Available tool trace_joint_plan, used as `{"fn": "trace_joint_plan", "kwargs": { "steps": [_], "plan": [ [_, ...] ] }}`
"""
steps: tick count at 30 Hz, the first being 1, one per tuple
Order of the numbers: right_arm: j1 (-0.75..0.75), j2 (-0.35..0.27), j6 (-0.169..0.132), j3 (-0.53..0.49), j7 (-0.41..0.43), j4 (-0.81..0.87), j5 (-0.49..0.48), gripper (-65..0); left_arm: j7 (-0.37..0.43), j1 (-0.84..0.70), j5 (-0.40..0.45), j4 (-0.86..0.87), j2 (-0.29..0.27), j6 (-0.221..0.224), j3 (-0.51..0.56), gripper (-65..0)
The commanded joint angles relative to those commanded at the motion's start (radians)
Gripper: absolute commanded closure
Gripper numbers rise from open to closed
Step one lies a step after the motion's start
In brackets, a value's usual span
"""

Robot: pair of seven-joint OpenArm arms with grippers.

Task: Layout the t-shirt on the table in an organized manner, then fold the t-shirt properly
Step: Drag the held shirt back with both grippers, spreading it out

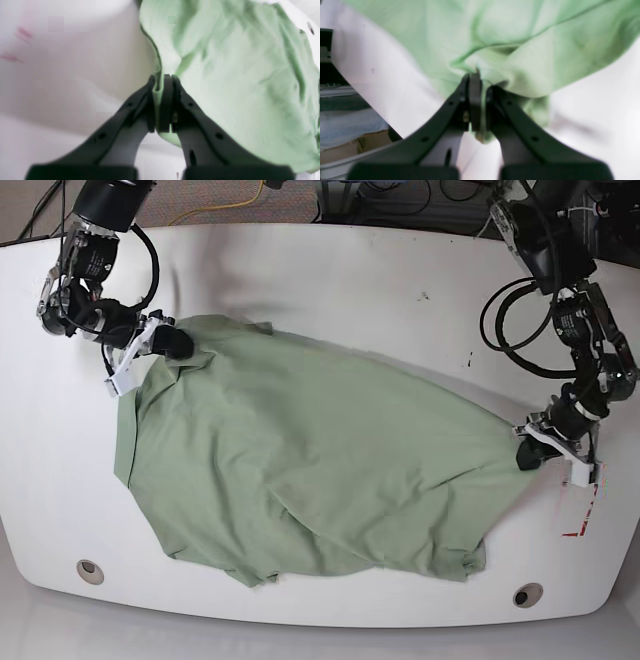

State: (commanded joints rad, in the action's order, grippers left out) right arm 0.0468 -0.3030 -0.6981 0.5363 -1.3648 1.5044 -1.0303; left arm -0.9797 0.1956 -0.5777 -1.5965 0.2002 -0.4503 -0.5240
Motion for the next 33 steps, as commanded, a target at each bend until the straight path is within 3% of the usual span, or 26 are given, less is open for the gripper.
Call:
{"fn": "trace_joint_plan", "kwargs": {
  "steps": [2,6,14,21,28,33],
  "plan": [
    [0.002,0.000,0.000,0.000,0.000,0.000,0.000,0.0,-0.038,-0.018,0.000,-0.071,0.000,-0.003,-0.029,0.0],
    [0.014,0.000,0.000,0.000,-0.002,0.000,0.000,0.0,-0.074,-0.063,0.000,-0.169,0.000,-0.055,-0.071,0.0],
    [0.064,0.000,0.000,0.040,-0.005,0.000,0.000,0.0,-0.143,-0.169,0.000,-0.256,-0.006,-0.120,-0.166,0.0],
    [0.080,0.000,0.000,0.040,0.000,0.000,0.000,0.0,-0.144,-0.206,0.000,-0.256,-0.006,-0.132,-0.190,0.0],
    [-0.054,-0.008,0.000,0.041,0.000,-0.003,0.003,0.0,-0.144,-0.044,0.002,-0.250,0.000,-0.132,-0.137,0.0],
    [-0.267,-0.049,0.000,0.026,0.000,-0.063,0.006,0.0,-0.149,0.166,0.008,-0.249,-0.003,-0.129,-0.041,0.0]
  ]
}}
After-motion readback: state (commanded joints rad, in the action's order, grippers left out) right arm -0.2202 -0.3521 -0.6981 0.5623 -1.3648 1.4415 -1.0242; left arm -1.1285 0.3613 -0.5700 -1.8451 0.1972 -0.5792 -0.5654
